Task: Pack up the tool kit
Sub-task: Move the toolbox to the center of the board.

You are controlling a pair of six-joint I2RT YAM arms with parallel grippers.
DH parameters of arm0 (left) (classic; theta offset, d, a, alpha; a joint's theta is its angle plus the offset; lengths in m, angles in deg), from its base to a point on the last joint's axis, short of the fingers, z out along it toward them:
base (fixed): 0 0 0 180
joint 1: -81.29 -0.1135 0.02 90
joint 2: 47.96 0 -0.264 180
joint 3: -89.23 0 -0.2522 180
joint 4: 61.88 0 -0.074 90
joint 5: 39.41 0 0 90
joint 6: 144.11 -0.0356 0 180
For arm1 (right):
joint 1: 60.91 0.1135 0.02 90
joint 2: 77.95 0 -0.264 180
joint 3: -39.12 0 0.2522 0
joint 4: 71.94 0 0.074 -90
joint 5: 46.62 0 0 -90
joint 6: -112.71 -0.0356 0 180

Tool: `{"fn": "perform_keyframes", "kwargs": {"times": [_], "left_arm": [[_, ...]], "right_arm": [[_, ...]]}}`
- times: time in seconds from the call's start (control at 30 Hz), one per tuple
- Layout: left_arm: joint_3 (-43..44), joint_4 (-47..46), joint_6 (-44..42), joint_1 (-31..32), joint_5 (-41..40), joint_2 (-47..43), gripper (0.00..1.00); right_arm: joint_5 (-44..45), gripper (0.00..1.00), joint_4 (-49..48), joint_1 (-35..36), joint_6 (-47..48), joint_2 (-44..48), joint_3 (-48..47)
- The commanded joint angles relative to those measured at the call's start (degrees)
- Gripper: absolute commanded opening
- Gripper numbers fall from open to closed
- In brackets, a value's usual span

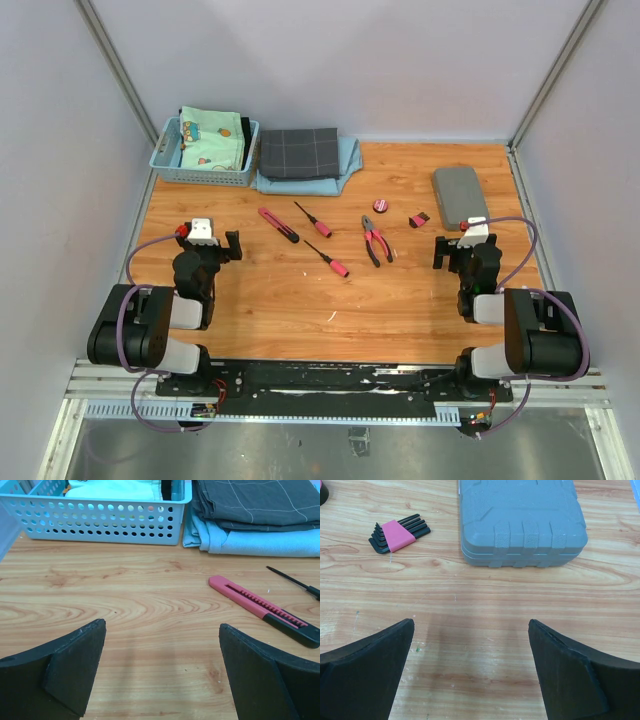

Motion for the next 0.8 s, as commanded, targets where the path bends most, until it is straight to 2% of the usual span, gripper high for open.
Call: {"fn": "perform_keyframes", "kwargs": {"times": [0.0, 0.33, 0.37, 0.43, 0.47, 0.5, 0.57, 0.63, 0.77], "left_arm": [[-0.53, -2.96, 0.14, -0.51, -0.98, 0.44, 0.99], [-0.60, -2.98, 0.24, -0.52, -0.77, 0.25, 0.99], [-0.32, -1.89, -0.17, -0.48, -0.22, -0.27, 0.99], [2.20, 6.04, -0.89, -0.53, 1.81, -3.90, 0.99], [5.62, 13.03, -0.57, -0.51, 2.14, -7.25, 0.99], [9.09, 19.97, -0.03, -0.53, 2.14, -9.26, 0.99], [16.10, 34.16, 0.02, -0.49, 3.15, -11.20, 0.99], [21.78, 43.68, -0.36, -0.52, 4.82, -11.50, 0.99], [28.95, 50.77, 0.72, -0.46, 9.23, -11.27, 0.99]], "right_arm": [[-0.17, 0.98, -1.60, 0.85, 0.74, 0.03, -1.39], [0.09, 0.98, -1.03, 0.90, 0.74, -0.34, -1.93], [0.30, 0.98, -1.31, 1.00, 0.79, -0.23, -1.76], [1.60, 0.98, -3.00, 1.11, 0.48, 1.11, -1.01], [2.58, 0.98, -0.18, 1.12, 0.08, 3.40, -1.33], [3.40, 0.98, 7.97, 1.12, -0.16, 6.88, -3.24], [8.04, 0.98, 31.19, 1.07, -2.46, 12.79, -12.82], [11.56, 0.98, 46.64, 0.82, -4.70, 13.78, -24.11], [10.04, 0.98, 59.27, 0.40, -2.19, 8.27, -39.05]]}}
